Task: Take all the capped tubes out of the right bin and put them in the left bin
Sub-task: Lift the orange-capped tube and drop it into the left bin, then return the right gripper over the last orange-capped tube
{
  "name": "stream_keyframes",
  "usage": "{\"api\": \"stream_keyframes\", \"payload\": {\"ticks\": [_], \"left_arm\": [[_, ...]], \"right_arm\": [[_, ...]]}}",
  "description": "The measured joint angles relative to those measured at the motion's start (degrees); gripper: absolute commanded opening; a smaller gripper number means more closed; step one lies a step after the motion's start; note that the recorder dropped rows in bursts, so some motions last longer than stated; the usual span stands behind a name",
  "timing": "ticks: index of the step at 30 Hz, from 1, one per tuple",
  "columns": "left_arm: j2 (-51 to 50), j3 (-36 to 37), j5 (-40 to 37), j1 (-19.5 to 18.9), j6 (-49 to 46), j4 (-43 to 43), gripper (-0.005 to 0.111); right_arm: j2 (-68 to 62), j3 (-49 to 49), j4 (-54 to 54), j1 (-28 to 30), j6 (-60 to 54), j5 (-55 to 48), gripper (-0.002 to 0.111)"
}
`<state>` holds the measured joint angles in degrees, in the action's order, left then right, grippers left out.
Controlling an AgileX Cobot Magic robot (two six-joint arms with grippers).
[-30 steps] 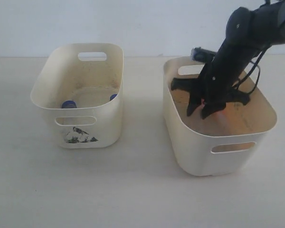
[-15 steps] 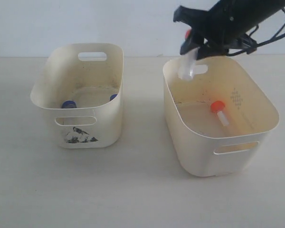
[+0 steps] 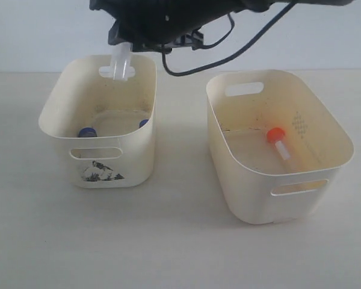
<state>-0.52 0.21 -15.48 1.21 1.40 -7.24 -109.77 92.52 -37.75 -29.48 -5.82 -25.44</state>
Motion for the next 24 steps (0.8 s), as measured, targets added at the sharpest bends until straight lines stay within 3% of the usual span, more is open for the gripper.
{"api": "stream_keyframes", "payload": {"ticks": [1,3,8,15,19,24], "left_arm": [[0.0,0.0,0.0,0.0,0.0,0.0,0.004],[0.0,0.0,0.0,0.0,0.0,0.0,0.004],[0.0,0.0,0.0,0.0,0.0,0.0,0.004],[0.0,0.0,0.0,0.0,0.0,0.0,0.004],[0.0,0.0,0.0,0.0,0.0,0.0,0.004],[0.0,0.0,0.0,0.0,0.0,0.0,0.004]], "right_arm": [[-1.2,0.8,-0.1,-0.1,0.0,0.1,0.076],[-3.3,2.5,0.0,-0.2,0.0,0.1,0.073],[-4.4,4.5,1.2,-0.2,-1.6,-2.9,0.041],[1.2,5.9,11.1,1.8,-1.1,-15.1,0.002],[4.3,6.1,17.2,3.9,3.1,-22.2,0.0],[5.2,6.1,34.1,6.0,8.8,-37.1,0.0]]}}
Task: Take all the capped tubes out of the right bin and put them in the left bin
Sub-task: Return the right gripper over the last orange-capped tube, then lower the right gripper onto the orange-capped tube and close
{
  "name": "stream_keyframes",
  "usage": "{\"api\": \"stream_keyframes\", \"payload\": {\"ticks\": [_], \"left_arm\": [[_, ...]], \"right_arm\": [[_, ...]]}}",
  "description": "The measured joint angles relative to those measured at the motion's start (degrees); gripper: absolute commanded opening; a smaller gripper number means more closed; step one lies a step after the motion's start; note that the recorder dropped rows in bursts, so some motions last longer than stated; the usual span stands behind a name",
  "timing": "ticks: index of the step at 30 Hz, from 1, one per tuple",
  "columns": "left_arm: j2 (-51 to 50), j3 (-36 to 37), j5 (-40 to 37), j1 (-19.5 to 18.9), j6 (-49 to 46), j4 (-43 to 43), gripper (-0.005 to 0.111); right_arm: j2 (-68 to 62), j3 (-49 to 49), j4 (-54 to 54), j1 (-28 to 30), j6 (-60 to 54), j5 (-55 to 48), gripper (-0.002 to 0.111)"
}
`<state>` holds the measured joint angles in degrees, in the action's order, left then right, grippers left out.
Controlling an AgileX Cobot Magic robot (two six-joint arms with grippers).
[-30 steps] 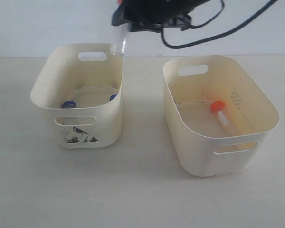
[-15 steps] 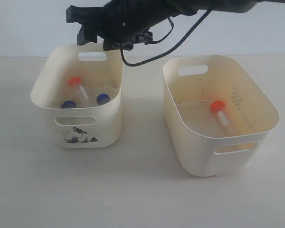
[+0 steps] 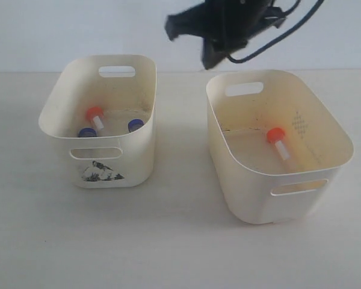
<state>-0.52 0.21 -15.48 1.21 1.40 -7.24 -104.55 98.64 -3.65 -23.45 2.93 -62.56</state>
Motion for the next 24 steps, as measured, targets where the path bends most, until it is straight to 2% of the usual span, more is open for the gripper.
{"api": "stream_keyframes", "payload": {"ticks": [3,9,17,20,24], "left_arm": [[0.0,0.0,0.0,0.0,0.0,0.0,0.004],[0.0,0.0,0.0,0.0,0.0,0.0,0.004],[0.0,0.0,0.0,0.0,0.0,0.0,0.004],[0.0,0.0,0.0,0.0,0.0,0.0,0.004],[0.0,0.0,0.0,0.0,0.0,0.0,0.004]], "right_arm": [[0.0,0.0,8.7,0.3,3.5,-5.8,0.0],[-0.9,0.0,17.4,0.5,10.5,-7.1,0.0],[-7.2,-2.1,19.6,0.5,15.7,-7.3,0.001],[-8.9,-4.1,21.7,0.5,18.0,-7.3,0.012],[-10.0,-7.3,24.0,0.5,20.2,-7.3,0.039]]}}
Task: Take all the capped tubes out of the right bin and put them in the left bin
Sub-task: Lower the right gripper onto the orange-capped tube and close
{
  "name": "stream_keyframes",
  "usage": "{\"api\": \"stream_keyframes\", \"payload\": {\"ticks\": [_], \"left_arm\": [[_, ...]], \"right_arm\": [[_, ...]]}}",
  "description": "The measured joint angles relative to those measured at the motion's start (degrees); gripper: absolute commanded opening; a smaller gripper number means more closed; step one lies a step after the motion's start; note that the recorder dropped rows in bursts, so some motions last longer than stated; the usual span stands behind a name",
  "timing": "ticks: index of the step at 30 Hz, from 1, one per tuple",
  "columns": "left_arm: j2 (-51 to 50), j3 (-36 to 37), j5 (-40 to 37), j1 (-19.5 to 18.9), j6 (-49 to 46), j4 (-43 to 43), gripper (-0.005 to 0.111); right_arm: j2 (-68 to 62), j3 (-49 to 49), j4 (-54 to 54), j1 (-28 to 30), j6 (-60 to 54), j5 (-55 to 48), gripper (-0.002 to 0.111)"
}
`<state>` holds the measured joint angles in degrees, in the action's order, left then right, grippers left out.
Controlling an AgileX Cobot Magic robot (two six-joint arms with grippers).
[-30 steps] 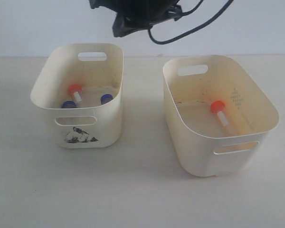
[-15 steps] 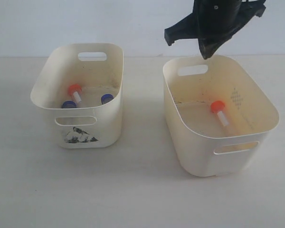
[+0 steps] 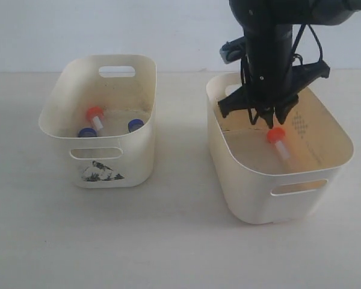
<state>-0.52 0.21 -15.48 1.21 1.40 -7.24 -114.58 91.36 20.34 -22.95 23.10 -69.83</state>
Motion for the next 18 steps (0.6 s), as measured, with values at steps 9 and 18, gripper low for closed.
{"api": "stream_keyframes", "payload": {"ticks": [9,18], "left_arm": [[0.0,0.0,0.0,0.0,0.0,0.0,0.004],[0.0,0.0,0.0,0.0,0.0,0.0,0.004]], "right_arm": [[-1.3,-3.3,1.4,0.0,2.9,0.0,0.047],[-3.6,-3.4,1.4,0.0,3.4,0.0,0.067]]}}
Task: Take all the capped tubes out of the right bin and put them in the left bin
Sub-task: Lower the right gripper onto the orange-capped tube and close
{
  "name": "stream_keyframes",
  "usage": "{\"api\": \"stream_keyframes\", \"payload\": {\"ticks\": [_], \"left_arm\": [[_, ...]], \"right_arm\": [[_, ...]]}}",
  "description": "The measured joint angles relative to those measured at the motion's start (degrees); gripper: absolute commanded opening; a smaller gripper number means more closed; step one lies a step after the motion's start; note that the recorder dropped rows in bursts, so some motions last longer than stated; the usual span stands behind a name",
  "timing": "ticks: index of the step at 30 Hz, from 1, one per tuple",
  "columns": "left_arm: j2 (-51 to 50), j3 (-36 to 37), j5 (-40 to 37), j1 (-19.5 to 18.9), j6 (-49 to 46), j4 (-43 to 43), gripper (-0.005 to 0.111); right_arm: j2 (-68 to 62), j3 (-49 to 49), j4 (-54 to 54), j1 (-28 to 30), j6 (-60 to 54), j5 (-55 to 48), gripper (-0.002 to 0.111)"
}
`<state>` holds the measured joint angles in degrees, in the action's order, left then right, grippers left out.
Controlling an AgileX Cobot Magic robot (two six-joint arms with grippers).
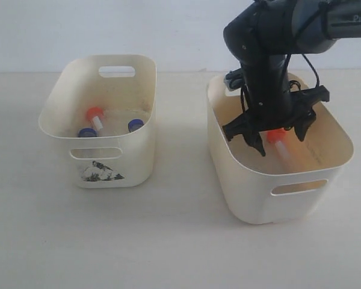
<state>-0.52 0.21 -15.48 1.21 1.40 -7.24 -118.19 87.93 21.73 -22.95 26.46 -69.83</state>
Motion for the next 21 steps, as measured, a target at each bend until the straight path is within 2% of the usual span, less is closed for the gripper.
{"api": "stream_keyframes", "payload": {"ticks": [12,18,21], "left_arm": [[0.0,0.0,0.0,0.0,0.0,0.0,0.004],[0.0,0.0,0.0,0.0,0.0,0.0,0.004],[0.0,0.0,0.0,0.0,0.0,0.0,0.004]], "right_arm": [[-4.9,0.0,0.5,0.0,1.4,0.0,0.067],[-7.2,0.0,1.4,0.0,1.5,0.0,0.051],[-7.9,0.0,2.2,0.0,1.7,-0.1,0.052]]}}
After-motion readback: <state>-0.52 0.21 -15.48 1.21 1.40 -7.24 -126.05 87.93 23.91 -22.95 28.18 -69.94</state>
